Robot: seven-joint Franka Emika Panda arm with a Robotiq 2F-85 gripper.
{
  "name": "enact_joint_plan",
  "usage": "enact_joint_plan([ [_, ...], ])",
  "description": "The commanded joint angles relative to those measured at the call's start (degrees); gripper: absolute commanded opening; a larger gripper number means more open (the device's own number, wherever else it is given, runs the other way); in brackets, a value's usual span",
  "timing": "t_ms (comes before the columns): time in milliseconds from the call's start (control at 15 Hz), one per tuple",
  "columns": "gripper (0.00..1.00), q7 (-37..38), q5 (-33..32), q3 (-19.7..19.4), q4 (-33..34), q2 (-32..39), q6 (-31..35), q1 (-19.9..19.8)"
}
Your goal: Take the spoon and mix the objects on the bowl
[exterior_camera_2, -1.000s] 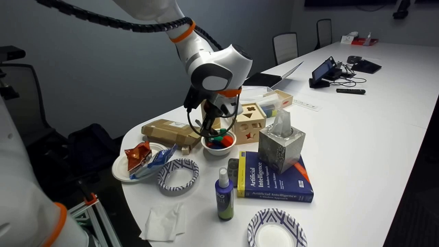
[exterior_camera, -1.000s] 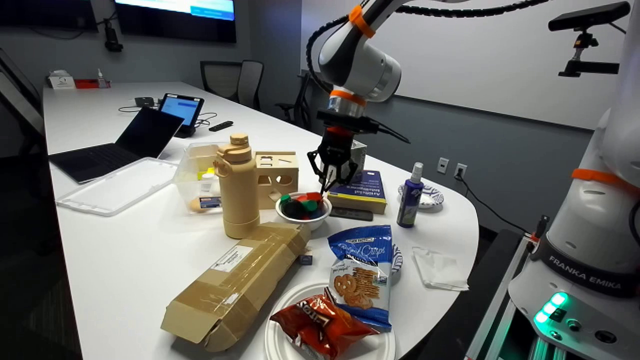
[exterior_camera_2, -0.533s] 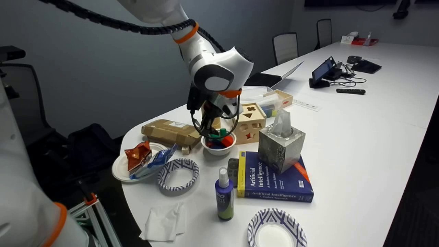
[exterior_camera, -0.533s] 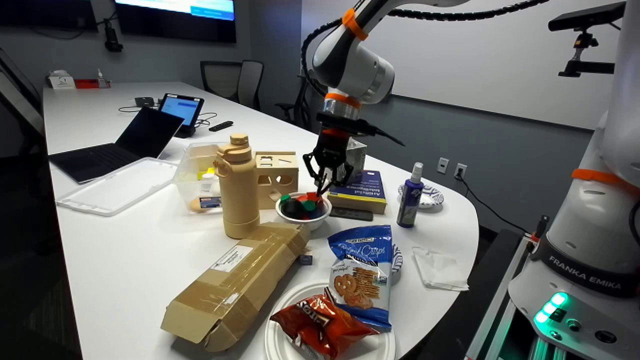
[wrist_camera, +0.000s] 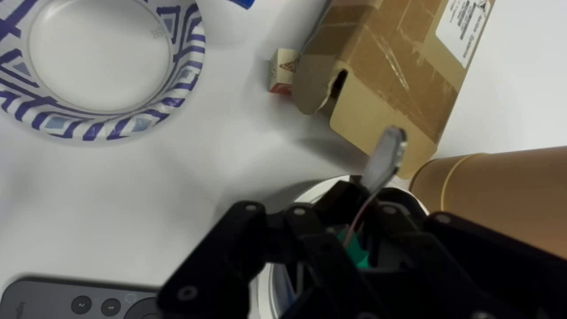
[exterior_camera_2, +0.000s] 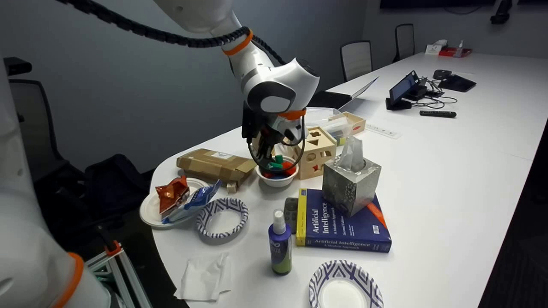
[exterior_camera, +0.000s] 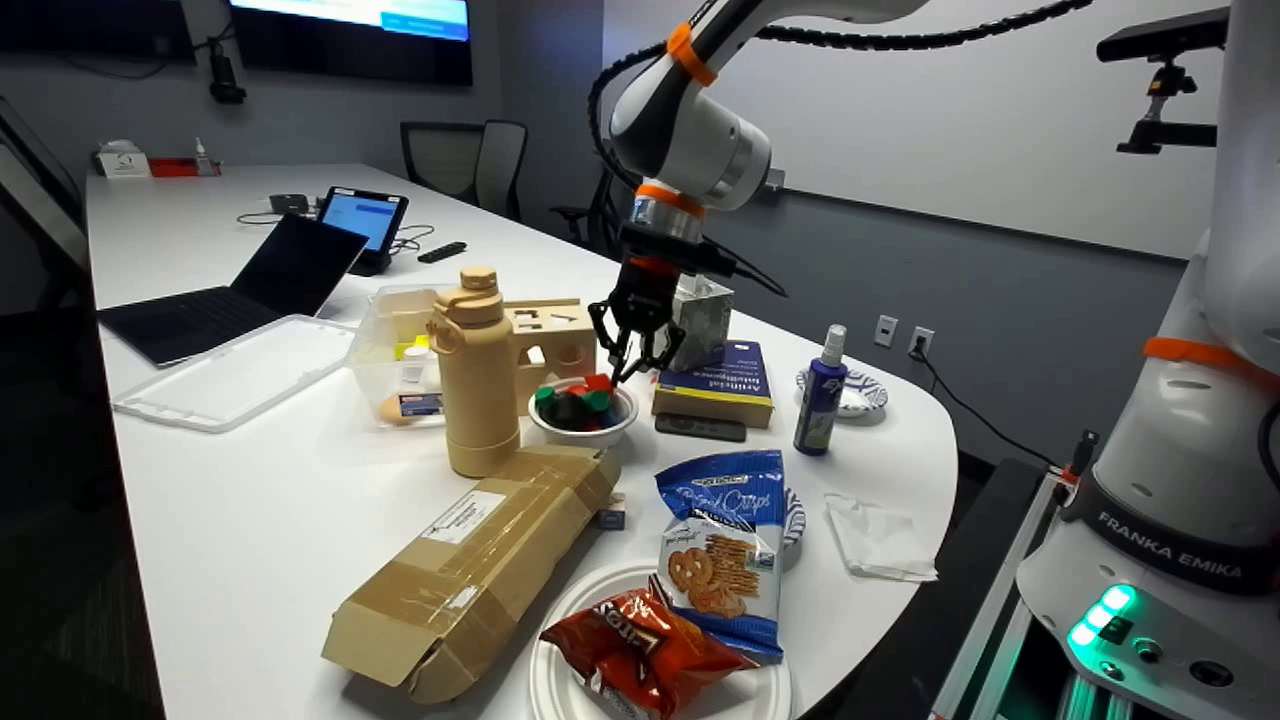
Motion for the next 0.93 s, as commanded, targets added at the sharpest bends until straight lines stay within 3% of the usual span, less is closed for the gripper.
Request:
enact_joint_plan([
  [0,0.02,2.74,-1.23,-0.66,2.2,1.15,0.44,0.33],
  [267,0.02,4.85,-2.13,-1.21,3.05,1.28,-7.91,-0.52],
  [533,0.02,1.51,-0.52,-1.24,4.74,3.15,-16.2,-1.69],
  [867,0.02,-2.03,-0.98,-0.87,8.46,6.88,-17.51,-1.17],
])
